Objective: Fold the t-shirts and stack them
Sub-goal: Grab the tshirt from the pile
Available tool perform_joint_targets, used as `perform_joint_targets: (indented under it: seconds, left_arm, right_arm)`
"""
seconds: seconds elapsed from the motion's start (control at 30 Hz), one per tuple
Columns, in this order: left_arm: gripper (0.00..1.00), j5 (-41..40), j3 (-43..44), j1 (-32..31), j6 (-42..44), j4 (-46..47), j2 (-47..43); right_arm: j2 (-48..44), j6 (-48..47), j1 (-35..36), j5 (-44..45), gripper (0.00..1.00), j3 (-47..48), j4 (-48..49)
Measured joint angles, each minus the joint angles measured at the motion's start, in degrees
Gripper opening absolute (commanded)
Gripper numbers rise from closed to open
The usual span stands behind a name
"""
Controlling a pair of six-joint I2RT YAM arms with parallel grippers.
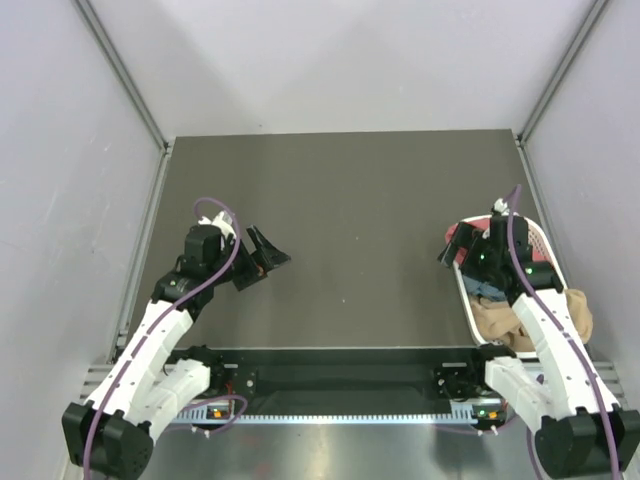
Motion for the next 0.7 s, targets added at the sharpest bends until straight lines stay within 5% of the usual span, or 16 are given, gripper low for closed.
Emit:
perform_joint_targets:
  seconds: [0.13, 0.23, 0.47, 0.7]
  left_arm:
    - [0.97, -0.11, 0.87, 0.0, 1.55, 0.17, 0.07]
    - [0.97, -0.55, 0.87, 0.0, 2.86, 0.04, 1.22]
    - [0.96, -1.05, 0.87, 0.0, 4.72, -0.72, 1.79]
    - [0.96, 1.38, -0.55, 0.0, 4.39, 0.66, 1.22]
  right_arm:
    - [8.44, -0.96, -1.81, 5.55, 0.99, 6.99, -0.59]
    - [14.34, -3.63, -4.07, 7.17, 0.86, 10.38, 0.33]
    - [17.18, -8.11, -9.2, 12.5, 0.83, 13.86, 2.12]
    - [24.15, -9.57, -11.17, 14.53, 0.68, 15.89, 4.57]
